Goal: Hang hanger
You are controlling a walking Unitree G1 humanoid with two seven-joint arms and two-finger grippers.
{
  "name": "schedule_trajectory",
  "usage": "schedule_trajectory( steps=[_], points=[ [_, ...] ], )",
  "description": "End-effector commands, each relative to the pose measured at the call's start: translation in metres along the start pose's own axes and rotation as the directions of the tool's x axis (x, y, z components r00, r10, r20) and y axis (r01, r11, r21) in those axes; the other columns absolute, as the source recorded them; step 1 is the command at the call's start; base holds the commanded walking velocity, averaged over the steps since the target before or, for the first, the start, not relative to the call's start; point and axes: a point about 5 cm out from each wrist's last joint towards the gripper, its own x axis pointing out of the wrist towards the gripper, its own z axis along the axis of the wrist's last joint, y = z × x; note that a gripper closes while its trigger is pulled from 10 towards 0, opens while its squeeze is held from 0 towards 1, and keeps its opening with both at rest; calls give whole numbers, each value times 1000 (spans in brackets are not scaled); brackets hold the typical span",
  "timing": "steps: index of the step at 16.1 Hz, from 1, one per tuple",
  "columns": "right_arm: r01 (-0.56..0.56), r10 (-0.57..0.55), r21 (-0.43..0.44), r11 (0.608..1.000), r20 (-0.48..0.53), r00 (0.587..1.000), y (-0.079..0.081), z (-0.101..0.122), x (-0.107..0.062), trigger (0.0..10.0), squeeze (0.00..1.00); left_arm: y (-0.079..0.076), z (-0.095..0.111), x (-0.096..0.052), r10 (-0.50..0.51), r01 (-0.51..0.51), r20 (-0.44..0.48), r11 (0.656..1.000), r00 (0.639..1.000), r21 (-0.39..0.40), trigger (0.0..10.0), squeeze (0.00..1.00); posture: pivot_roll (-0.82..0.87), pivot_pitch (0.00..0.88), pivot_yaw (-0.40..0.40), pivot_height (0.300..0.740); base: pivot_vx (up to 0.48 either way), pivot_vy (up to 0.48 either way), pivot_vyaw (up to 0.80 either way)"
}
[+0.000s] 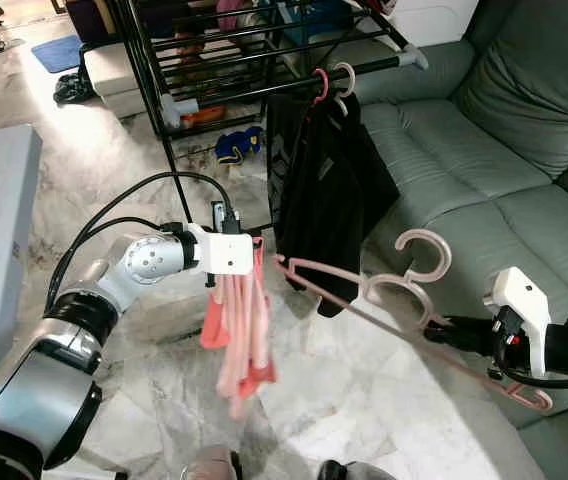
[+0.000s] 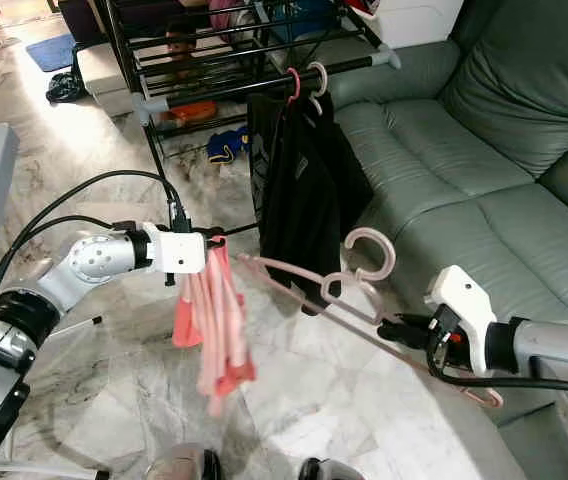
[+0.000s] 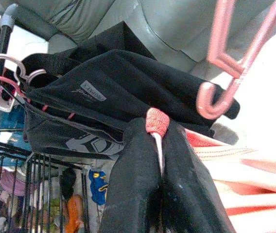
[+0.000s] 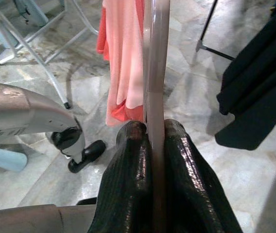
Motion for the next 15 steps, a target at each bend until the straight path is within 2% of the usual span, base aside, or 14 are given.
schedule_trajectory(
  steps=[1, 7, 12, 15],
  points=[
    [-46, 46, -18, 999, 6, 999, 5, 6, 0, 10000, 0, 7, 2, -1, 9, -9, 7, 999, 1000, 33, 10000, 0, -41, 28, 14, 740, 0, 0, 0],
    [-66, 66, -7, 998, -3, 998, 7, 3, 4, 10000, 0, 3, 2, 0, -9, 8, 25, 1000, 1000, 30, 10000, 0, -36, 29, 11, 740, 0, 0, 0],
    [27, -26, -44, 999, 17, 1000, -4, 3, 9, 10000, 0, -1, 11, -2, -35, 31, 105, 999, 994, 36, 10000, 0, -34, 36, 6, 740, 0, 0, 0],
    [48, -47, -59, 997, 20, 999, -7, 2, 13, 10000, 0, -10, 13, -6, -68, 60, 141, 996, 988, 59, 10000, 0, -31, 37, 1, 740, 0, 0, 0]
  ],
)
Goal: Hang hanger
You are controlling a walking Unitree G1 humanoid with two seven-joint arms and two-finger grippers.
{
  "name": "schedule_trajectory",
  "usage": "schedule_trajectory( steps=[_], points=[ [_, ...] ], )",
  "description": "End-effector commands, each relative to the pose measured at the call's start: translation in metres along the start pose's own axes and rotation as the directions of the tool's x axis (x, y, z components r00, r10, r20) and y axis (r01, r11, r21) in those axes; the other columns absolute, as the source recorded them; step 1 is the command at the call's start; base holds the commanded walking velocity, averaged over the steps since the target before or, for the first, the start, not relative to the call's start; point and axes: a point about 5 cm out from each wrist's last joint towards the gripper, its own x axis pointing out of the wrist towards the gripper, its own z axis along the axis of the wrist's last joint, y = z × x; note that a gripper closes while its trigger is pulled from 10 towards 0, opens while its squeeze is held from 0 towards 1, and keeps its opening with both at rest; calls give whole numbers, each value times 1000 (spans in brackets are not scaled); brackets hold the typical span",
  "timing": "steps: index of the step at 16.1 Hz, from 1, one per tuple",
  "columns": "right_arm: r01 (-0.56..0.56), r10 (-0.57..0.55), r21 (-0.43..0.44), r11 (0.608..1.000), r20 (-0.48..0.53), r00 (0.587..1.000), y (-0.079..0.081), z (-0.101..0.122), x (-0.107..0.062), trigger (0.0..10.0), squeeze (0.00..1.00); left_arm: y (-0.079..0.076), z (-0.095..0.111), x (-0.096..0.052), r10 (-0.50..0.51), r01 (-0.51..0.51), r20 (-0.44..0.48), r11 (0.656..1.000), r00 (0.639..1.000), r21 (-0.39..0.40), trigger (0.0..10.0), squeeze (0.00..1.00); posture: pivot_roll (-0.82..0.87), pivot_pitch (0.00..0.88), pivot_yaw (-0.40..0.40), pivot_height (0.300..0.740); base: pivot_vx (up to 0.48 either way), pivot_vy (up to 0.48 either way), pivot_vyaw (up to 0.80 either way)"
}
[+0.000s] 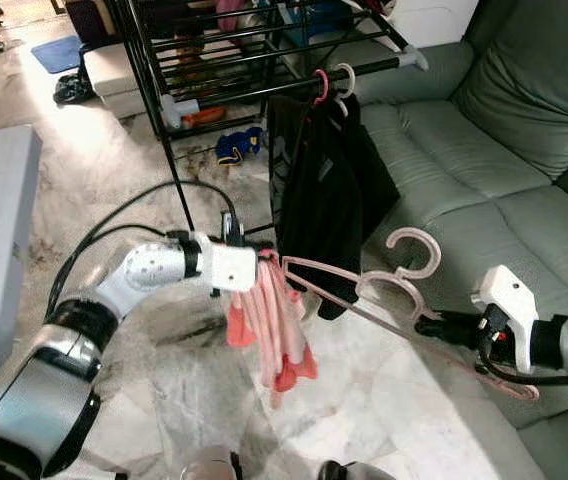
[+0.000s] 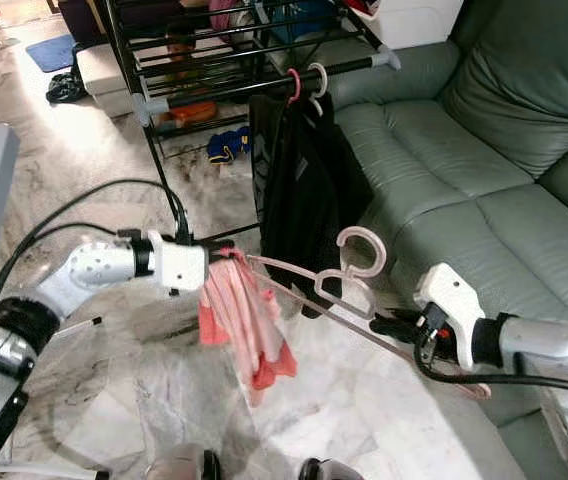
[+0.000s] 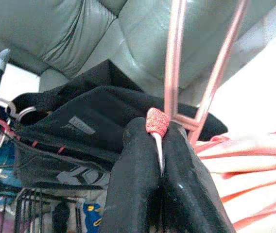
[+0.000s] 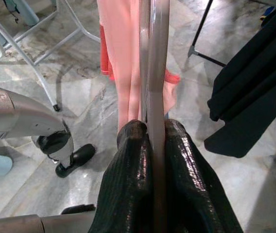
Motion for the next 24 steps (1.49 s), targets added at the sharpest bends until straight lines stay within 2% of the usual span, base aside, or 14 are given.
schedule_trajectory(
  steps=[1, 4, 6, 8, 11, 14, 16, 18, 19, 21, 22, 23, 24],
  points=[
    [3, -3, -26, 1000, 3, 1000, -1, 3, 1, 10000, 0, -1, 0, -6, -20, 20, 7, 999, 1000, 25, 10000, 0, -31, 37, 1, 740, 0, 0, 0],
    [-14, 14, -29, 999, -1, 1000, 0, 2, -1, 10000, 0, -8, -5, -11, -33, 34, -17, 999, 999, 34, 10000, 0, -35, 37, 1, 740, 0, 0, 0],
    [-8, 8, -34, 999, -10, 1000, -2, 1, -2, 10000, 0, -7, -4, -11, -24, 25, -10, 999, 1000, 30, 10000, 0, -35, 37, 1, 740, 0, 0, 0],
    [-30, 29, -21, 999, -23, 999, 1, -3, -1, 10000, 0, 2, 5, -7, -2, 0, 40, 999, 999, 51, 10000, 0, -40, 35, -2, 740, 0, 0, 0],
    [-39, 39, -3, 999, -36, 999, 2, -9, 3, 10000, 0, 0, 14, -5, -38, 31, 95, 997, 995, 72, 10000, 0, -37, 36, -1, 740, 0, 0, 0],
    [-101, 103, 18, 995, -161, 982, 17, -36, 15, 10000, 0, 10, 24, -1, 28, -32, 137, 999, 990, 34, 10000, 0, -37, 36, -1, 740, 0, 0, 0],
    [-143, 145, 26, 989, -206, 968, 30, -51, 29, 10000, 0, 4, 21, 2, 25, -27, 122, 1000, 992, 13, 10000, 0, -33, 33, 0, 740, 0, 0, 0],
    [-198, 194, 10, 980, -273, 942, 40, -60, 30, 10000, 0, -1, 19, 2, 30, -29, 107, 999, 994, -16, 10000, 0, -31, 35, -1, 740, 0, 0, 0],
    [-220, 215, 13, 976, -273, 938, 44, -60, 30, 10000, 0, 0, 17, 2, 43, -41, 94, 999, 995, -22, 10000, 0, -30, 37, -1, 740, 0, 0, 0],
    [-282, 283, 35, 959, -222, 933, 52, -51, 28, 10000, 0, 9, 3, 1, 140, -140, -17, 990, 990, -7, 10000, 0, -30, 37, -1, 740, 0, 0, 0],
    [-280, 276, 11, 960, -213, 937, 50, -45, 26, 10000, 0, 23, -4, -1, 284, -283, -84, 959, 955, 24, 10000, 0, -37, 38, 0, 740, 0, 0, 0],
    [-255, 244, -20, 967, -221, 944, 46, -42, 25, 10000, 0, 34, -9, -4, 387, -385, -135, 922, 912, 44, 10000, 0, -37, 38, 0, 740, 0, 0, 0],
    [-237, 223, -38, 971, -227, 948, 42, -40, 24, 10000, 0, 35, -9, -4, 381, -378, -133, 925, 915, 51, 10000, 0, -37, 38, 0, 740, 0, 0, 0]
  ],
)
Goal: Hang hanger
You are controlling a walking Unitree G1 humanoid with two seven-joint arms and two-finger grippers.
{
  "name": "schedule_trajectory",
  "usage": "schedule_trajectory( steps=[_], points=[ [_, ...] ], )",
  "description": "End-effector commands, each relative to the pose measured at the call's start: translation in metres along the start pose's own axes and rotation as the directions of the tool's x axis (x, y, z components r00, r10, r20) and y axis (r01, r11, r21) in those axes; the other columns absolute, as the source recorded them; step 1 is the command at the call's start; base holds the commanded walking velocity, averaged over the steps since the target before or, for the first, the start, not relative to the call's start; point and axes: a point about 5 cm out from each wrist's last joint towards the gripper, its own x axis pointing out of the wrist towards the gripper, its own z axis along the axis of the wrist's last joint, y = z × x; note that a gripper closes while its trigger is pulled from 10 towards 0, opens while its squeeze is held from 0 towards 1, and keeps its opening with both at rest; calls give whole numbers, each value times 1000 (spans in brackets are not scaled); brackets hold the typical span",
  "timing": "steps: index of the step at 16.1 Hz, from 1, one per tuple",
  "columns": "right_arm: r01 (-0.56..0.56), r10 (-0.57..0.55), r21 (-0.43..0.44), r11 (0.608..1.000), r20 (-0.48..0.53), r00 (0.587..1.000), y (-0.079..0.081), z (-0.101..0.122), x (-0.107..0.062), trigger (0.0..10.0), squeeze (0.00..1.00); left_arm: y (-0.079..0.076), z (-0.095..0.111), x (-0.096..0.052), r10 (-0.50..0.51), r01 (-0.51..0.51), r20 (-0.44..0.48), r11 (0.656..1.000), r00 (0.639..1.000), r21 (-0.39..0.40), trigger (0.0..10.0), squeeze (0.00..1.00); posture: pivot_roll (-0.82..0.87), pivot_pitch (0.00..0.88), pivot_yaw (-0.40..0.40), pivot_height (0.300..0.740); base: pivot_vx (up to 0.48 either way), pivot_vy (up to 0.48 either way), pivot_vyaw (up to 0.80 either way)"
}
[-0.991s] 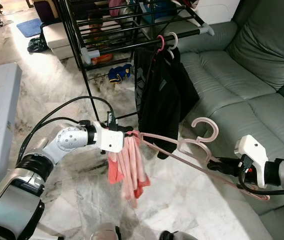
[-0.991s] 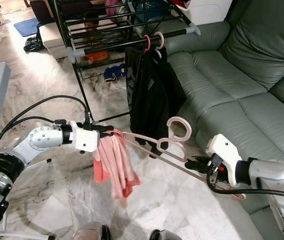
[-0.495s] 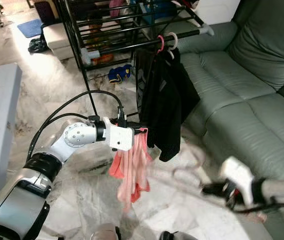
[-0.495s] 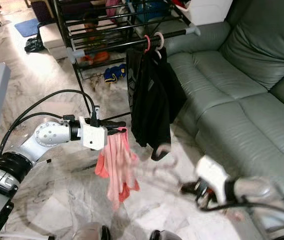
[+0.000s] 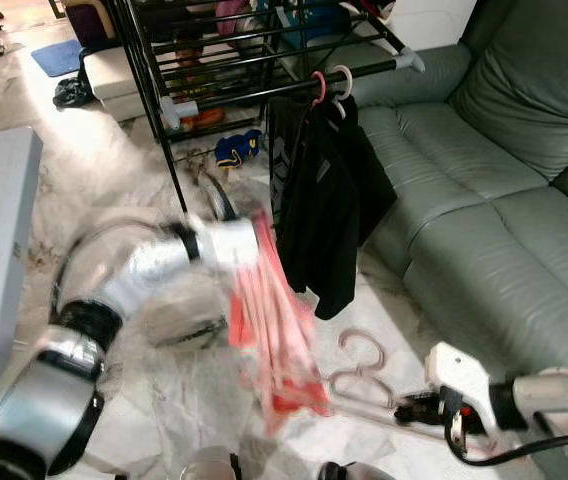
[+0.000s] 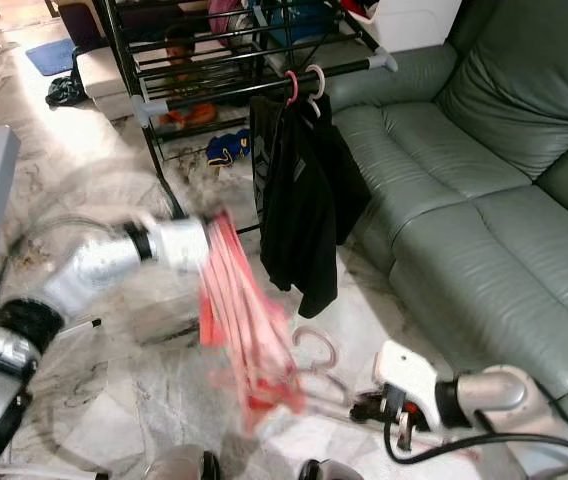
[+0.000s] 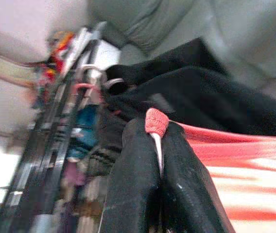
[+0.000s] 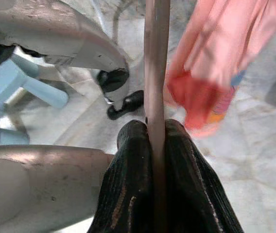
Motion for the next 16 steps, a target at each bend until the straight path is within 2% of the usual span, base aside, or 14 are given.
schedule_trajectory(
  steps=[1, 2, 3, 4, 5, 6, 7, 8, 9, 10, 11, 13, 14, 16],
  points=[
    [46, -46, -42, 998, 4, 999, -7, 8, -8, 10000, 0, -8, -3, -1, -61, 62, -10, 998, 998, 15, 10000, 0, -49, 36, -1, 740, 0, 0, 0],
    [63, -63, -44, 997, 9, 998, -9, 9, -10, 10000, 0, -11, -8, 0, -55, 57, -58, 998, 997, 26, 10000, 0, -51, 38, -1, 740, 0, 0, 0],
    [118, -115, -71, 991, 40, 993, -16, 13, -11, 10000, 0, 0, -22, 3, 88, -96, -205, 995, 975, -30, 10000, 0, -49, 38, 3, 740, 0, 0, 0],
    [165, -160, -69, 984, 70, 985, -22, 17, -11, 10000, 0, 6, -31, 3, 166, -206, -297, 973, 940, -108, 10000, 0, -49, 38, 3, 740, 0, 0, 0],
    [176, -170, -60, 983, 87, 982, -24, 19, -12, 10000, 0, 8, -35, 2, 194, -264, -344, 950, 919, -168, 10000, 0, -49, 38, 3, 740, 0, 0, 0],
    [179, -174, -55, 982, 89, 981, -24, 20, -14, 10000, 0, 7, -38, 2, 211, -334, -385, 898, 899, -288, 10000, 0, -54, 40, 3, 740, 0, 0, 0],
    [194, -189, -69, 979, 67, 980, -26, 19, -19, 10000, 0, -5, -41, 4, 137, -327, -413, 839, 900, -435, 10000, 0, -54, 40, 3, 740, 0, 0, 0],
    [194, -190, -80, 978, 56, 980, -27, 18, -21, 10000, 0, -10, -40, 4, 102, -304, -408, 830, 907, -469, 10000, 0, -54, 40, 3, 740, 0, 0, 0],
    [231, -230, -116, 966, 18, 973, -34, 16, -29, 10000, 0, -24, -32, 7, -42, -102, -294, 884, 955, -455, 10000, 0, -54, 40, 3, 740, 0, 0, 0],
    [264, -267, -130, 956, -8, 964, -42, 14, -39, 10000, 0, -35, -25, 1, -231, 172, -185, 942, 955, -289, 10000, 0, -55, 42, -2, 740, 0, 0, 0],
    [293, -296, -119, 949, -3, 955, -48, 14, -45, 10000, 0, -38, -26, -8, -349, 325, -154, 932, 924, -162, 10000, 0, -45, 41, 0, 740, 0, 0, 0],
    [299, -302, -121, 947, -8, 953, -49, 14, -46, 10000, 0, -32, -25, -15, -409, 409, -134, 912, 902, -29, 10000, 0, -42, 40, -1, 740, 0, 0, 0],
    [297, -300, -121, 947, -5, 954, -48, 15, -44, 10000, 0, -23, -27, -15, -388, 397, -154, 917, 909, 30, 10000, 0, -42, 40, -1, 740, 0, 0, 0],
    [277, -278, -126, 953, 7, 960, -43, 17, -37, 10000, 0, -1, -26, -12, -310, 328, -166, 940, 936, 92, 10000, 0, -45, 48, 1, 740, 0, 0, 0]
  ],
)
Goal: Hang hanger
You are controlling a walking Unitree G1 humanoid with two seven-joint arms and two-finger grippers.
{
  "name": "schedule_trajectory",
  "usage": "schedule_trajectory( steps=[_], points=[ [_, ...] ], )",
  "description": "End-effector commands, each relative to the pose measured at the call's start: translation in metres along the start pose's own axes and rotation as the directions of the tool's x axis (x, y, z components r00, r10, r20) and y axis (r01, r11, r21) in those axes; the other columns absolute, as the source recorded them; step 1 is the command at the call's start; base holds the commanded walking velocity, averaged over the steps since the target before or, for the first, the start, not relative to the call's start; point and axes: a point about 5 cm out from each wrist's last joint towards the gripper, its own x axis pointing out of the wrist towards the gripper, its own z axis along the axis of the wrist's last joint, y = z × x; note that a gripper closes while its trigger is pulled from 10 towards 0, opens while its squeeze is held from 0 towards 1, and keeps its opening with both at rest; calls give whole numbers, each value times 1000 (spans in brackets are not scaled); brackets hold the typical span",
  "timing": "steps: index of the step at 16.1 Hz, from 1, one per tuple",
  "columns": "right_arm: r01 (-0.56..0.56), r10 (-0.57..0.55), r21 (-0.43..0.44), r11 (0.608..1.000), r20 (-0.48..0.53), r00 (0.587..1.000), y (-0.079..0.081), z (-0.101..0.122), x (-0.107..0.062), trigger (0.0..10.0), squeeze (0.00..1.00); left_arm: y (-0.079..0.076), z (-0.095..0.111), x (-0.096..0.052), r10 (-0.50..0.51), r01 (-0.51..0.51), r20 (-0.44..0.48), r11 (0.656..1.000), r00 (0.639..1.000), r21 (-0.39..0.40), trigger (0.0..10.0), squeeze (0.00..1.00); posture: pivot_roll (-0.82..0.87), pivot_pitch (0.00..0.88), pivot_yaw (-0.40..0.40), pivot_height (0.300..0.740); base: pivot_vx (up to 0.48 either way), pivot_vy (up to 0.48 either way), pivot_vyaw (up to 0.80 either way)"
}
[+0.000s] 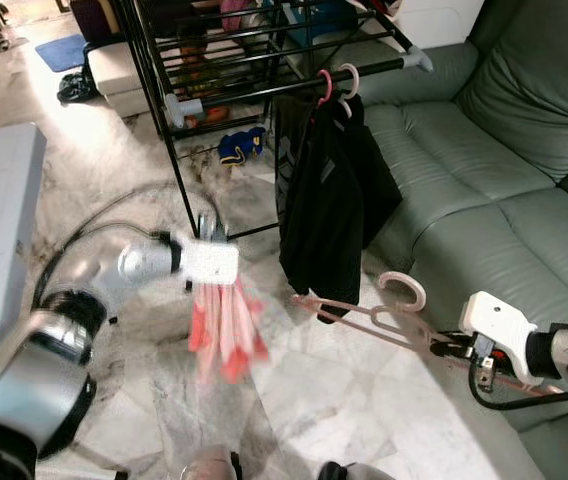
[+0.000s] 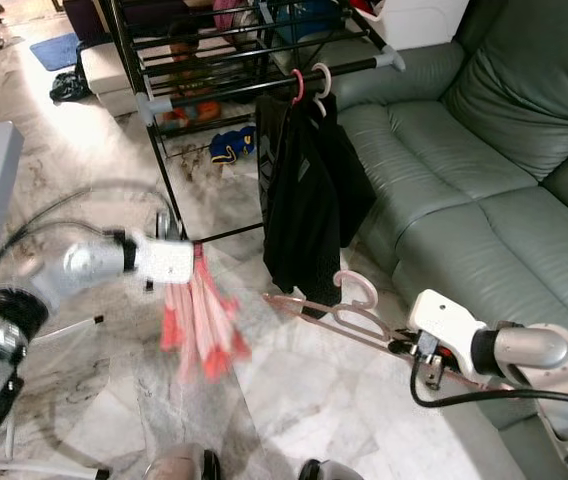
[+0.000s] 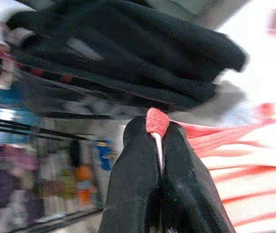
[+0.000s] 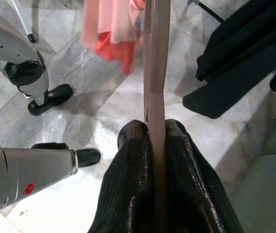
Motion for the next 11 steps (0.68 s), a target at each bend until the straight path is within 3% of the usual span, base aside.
schedule_trajectory(
  steps=[1, 2, 3, 5, 6, 8, 10, 11],
  points=[
    [1, -1, -17, 1000, 11, 1000, 1, 4, 0, 10000, 0, 12, 1, -4, 36, -37, 7, 999, 999, 39, 10000, 0, -46, 52, 2, 740, 0, 0, 0],
    [7, -6, -19, 1000, 16, 1000, 0, 4, 1, 10000, 0, 16, 2, -4, 54, -55, 20, 998, 998, 35, 10000, 0, -46, 52, 2, 740, 0, 0, 0],
    [3, -3, -12, 1000, 19, 1000, 3, 2, 2, 10000, 0, 29, 8, -5, 143, -145, 69, 989, 987, 23, 10000, 0, -52, 63, 1, 740, 0, 0, 0],
    [-10, 10, 9, 1000, 20, 1000, 6, 2, 1, 10000, 0, 32, 16, -6, 173, -183, 142, 981, 975, 58, 10000, 0, -52, 71, 11, 740, 0, 0, 0],
    [-32, 31, 23, 999, 20, 999, 10, 1, -1, 10000, 0, 27, 16, -5, 125, -137, 144, 988, 982, 70, 10000, 0, -51, 74, 13, 740, 0, 0, 0],
    [-53, 53, 37, 998, 6, 999, 13, -3, -5, 10000, 0, 27, 16, -5, 125, -138, 141, 987, 982, 81, 10000, 0, -51, 72, 13, 740, 0, 0, 0],
    [-42, 41, 40, 998, 13, 999, 11, -2, -6, 10000, 0, 36, 16, -4, 201, -211, 124, 974, 972, 77, 10000, 0, -54, 68, 15, 740, 0, 0, 0],
    [-33, 32, 45, 998, 25, 999, 9, -1, -6, 10000, 0, 42, 11, -3, 276, -281, 68, 955, 959, 92, 10000, 0, -52, 63, 15, 740, 0, 0, 0]
  ],
)
